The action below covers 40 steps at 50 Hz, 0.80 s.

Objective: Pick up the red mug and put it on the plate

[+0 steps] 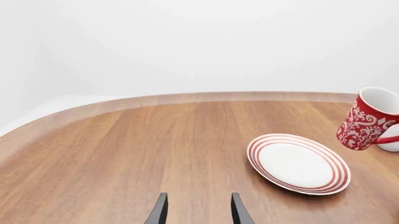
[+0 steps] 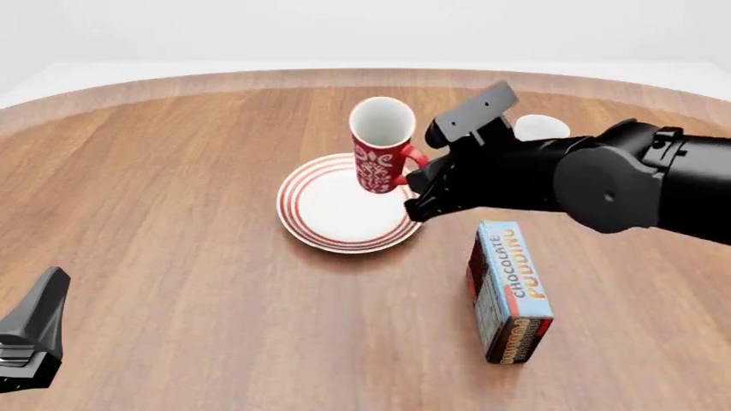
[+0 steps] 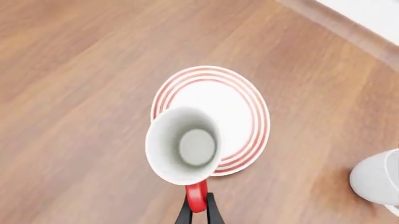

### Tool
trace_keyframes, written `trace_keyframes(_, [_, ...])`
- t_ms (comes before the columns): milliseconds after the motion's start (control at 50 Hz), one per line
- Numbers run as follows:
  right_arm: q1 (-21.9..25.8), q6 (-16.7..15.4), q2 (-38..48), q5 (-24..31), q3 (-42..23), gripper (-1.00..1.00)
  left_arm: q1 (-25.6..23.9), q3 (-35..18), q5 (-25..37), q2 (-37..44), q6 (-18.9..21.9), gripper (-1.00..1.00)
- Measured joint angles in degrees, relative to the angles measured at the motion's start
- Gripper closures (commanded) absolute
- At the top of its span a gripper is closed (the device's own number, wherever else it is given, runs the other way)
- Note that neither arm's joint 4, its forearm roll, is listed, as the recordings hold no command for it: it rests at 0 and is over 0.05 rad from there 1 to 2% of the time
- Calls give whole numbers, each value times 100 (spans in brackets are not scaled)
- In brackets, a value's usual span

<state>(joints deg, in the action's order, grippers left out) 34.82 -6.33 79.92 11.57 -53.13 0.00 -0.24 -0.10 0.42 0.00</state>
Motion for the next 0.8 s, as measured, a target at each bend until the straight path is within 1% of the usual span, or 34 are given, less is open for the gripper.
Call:
trace_keyframes(440, [-167,53,821,-185,-631,100,0,0,0,0,0,-100])
trace_keyframes(800, [-262,67,1364,-288,-1013,100,0,0,0,0,0,-100])
